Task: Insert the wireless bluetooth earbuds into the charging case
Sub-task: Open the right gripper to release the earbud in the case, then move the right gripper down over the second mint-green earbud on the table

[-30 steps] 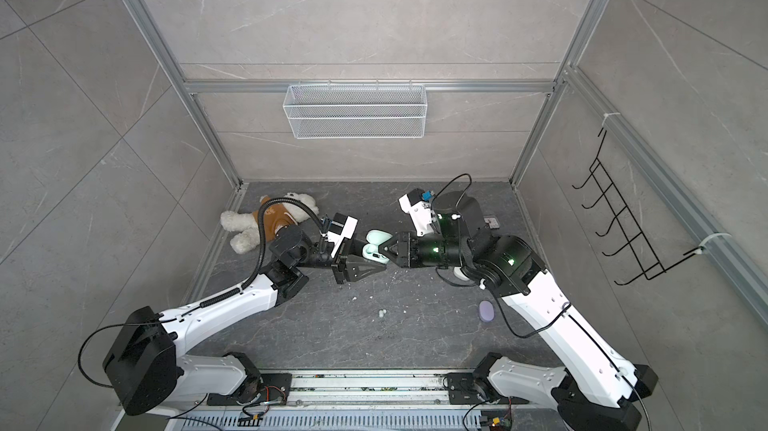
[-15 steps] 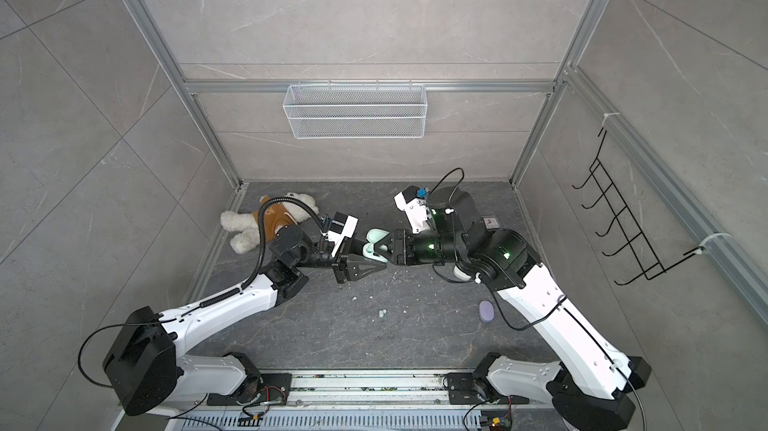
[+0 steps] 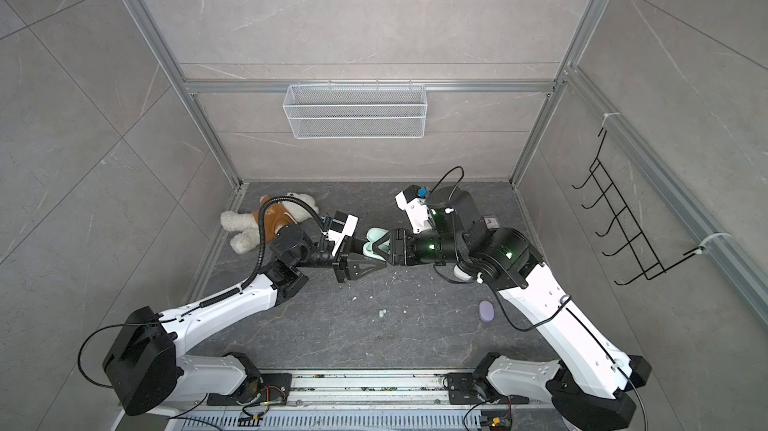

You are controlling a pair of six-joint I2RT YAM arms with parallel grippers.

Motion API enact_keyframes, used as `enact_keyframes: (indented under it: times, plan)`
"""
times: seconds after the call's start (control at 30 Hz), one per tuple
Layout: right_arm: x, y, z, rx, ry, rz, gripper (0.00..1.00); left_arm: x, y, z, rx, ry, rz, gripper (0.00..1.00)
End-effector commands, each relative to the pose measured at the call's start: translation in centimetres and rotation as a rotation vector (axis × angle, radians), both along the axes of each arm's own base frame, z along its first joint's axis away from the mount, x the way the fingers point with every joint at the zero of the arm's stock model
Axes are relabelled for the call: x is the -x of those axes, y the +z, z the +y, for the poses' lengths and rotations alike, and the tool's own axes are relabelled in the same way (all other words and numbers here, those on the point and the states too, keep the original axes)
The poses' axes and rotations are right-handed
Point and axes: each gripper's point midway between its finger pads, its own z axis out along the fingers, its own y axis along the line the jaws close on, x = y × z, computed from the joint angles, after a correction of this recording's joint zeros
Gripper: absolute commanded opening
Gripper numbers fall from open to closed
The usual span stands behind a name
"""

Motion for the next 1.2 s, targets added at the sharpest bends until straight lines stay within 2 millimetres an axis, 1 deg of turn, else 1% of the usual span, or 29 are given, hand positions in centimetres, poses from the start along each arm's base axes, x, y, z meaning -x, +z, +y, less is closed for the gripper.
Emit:
enact_keyframes:
  times: [0.0, 0.1, 0.23, 0.43, 0.53, 0.63, 0.83, 0.97, 1.07, 1.17]
  plan:
    - [-0.3, -0.1, -0.6, 0.039, -0.026, -0.014, 0.55, 1.8, 3.6, 1.0, 0.089, -0.035, -0.121, 0.32]
    - [0.3, 0.7, -0.8, 0.011, -0.016, -0.019, 0.55, 1.7, 3.3, 0.9, 0.082, -0.029, -0.116, 0.32]
    - [1.6, 1.7, -0.7, -0.029, 0.021, -0.006, 0.56, 1.3, 2.8, 0.9, 0.067, -0.006, -0.11, 0.31]
    - [3.3, 2.5, -1.2, -0.072, 0.041, 0.01, 0.56, 0.5, 1.8, 1.0, 0.045, 0.035, -0.095, 0.31]
    - [3.8, 2.3, -1.6, -0.079, 0.038, 0.022, 0.56, 0.1, 1.3, 1.2, 0.034, 0.053, -0.079, 0.31]
    - [4.1, 1.7, -1.8, -0.072, 0.039, 0.038, 0.56, -0.1, 0.9, 1.5, 0.023, 0.066, -0.067, 0.31]
    - [3.9, -0.7, -2.6, -0.039, -0.011, 0.064, 0.57, 0.1, 0.3, 2.4, -0.005, 0.107, -0.052, 0.31]
    - [3.2, -3.0, -3.2, -0.037, -0.09, 0.087, 0.58, 0.5, -0.1, 3.1, -0.019, 0.125, -0.038, 0.31]
    - [2.7, -6.1, -3.7, 0.007, -0.149, 0.136, 0.59, 0.9, -0.4, 3.7, -0.03, 0.144, -0.036, 0.31]
    - [2.4, -10.1, -3.9, 0.071, -0.196, 0.217, 0.58, 1.2, -0.6, 4.2, -0.04, 0.157, -0.034, 0.31]
